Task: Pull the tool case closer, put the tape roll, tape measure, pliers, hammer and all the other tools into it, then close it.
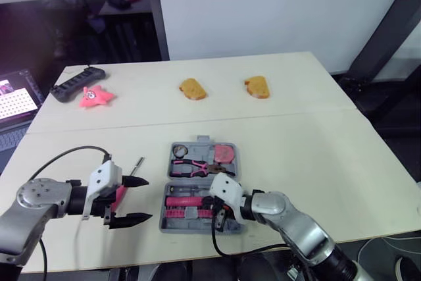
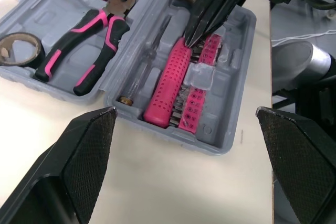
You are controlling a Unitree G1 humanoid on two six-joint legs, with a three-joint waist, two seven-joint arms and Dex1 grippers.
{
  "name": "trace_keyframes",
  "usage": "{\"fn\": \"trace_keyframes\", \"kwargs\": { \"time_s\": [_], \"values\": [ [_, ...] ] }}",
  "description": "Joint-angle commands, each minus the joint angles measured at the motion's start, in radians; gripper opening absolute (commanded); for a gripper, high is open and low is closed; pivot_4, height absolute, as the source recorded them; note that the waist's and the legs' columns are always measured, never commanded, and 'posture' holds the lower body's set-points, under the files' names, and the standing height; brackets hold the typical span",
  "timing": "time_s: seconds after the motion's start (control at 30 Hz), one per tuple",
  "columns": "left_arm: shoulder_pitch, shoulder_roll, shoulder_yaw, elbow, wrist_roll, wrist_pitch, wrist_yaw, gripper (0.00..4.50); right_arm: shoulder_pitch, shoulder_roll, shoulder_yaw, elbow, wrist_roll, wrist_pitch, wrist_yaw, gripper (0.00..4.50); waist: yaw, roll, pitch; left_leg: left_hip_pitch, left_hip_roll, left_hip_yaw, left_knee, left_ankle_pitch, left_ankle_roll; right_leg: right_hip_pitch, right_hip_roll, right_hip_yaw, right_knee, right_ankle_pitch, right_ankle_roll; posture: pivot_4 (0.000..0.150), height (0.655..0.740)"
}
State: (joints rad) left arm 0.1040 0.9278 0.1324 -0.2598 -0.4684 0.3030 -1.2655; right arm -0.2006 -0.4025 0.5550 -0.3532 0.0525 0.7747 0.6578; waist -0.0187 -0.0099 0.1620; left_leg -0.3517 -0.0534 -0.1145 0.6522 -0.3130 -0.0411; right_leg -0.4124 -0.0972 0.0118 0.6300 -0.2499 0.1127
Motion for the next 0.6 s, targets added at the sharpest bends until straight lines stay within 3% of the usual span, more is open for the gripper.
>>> {"fn": "trace_keyframes", "kwargs": {
  "time_s": [0.03,0.13,0.4,0.6],
  "values": [
    [-0.002,0.009,0.023,-0.025,-0.015,0.0,-0.002,4.5,0.023,0.053,0.027,0.093,0.028,0.266,-0.04,0.06,0.0,-0.003,-0.002,0.003,0.0,0.0,-0.001,0.0,0.0,0.003,0.0,0.0,0.0,-0.001,-0.001,0.15,0.74],
    [0.002,0.01,0.025,-0.029,-0.016,0.001,-0.002,4.5,0.011,0.097,0.011,0.106,0.043,0.351,-0.072,0.06,0.0,-0.004,-0.005,0.012,0.002,0.0,-0.005,0.0,0.0,0.01,0.001,0.0,0.0,-0.004,-0.005,0.15,0.74],
    [0.006,0.01,0.026,-0.036,-0.016,0.004,0.001,4.5,-0.016,0.118,0.021,0.119,0.061,0.394,-0.112,0.06,-0.004,-0.006,-0.006,0.013,0.009,0.0,-0.005,0.0,0.0,0.009,0.005,0.001,0.0,-0.003,-0.005,0.15,0.74],
    [0.003,0.008,0.024,-0.029,-0.013,0.003,0.001,4.5,-0.029,0.114,-0.046,-0.003,0.097,0.231,-0.081,0.06,-0.002,-0.005,-0.006,0.012,0.013,0.001,-0.005,0.0,0.0,0.008,0.009,0.001,0.0,-0.004,-0.008,0.15,0.74]
  ]
}}
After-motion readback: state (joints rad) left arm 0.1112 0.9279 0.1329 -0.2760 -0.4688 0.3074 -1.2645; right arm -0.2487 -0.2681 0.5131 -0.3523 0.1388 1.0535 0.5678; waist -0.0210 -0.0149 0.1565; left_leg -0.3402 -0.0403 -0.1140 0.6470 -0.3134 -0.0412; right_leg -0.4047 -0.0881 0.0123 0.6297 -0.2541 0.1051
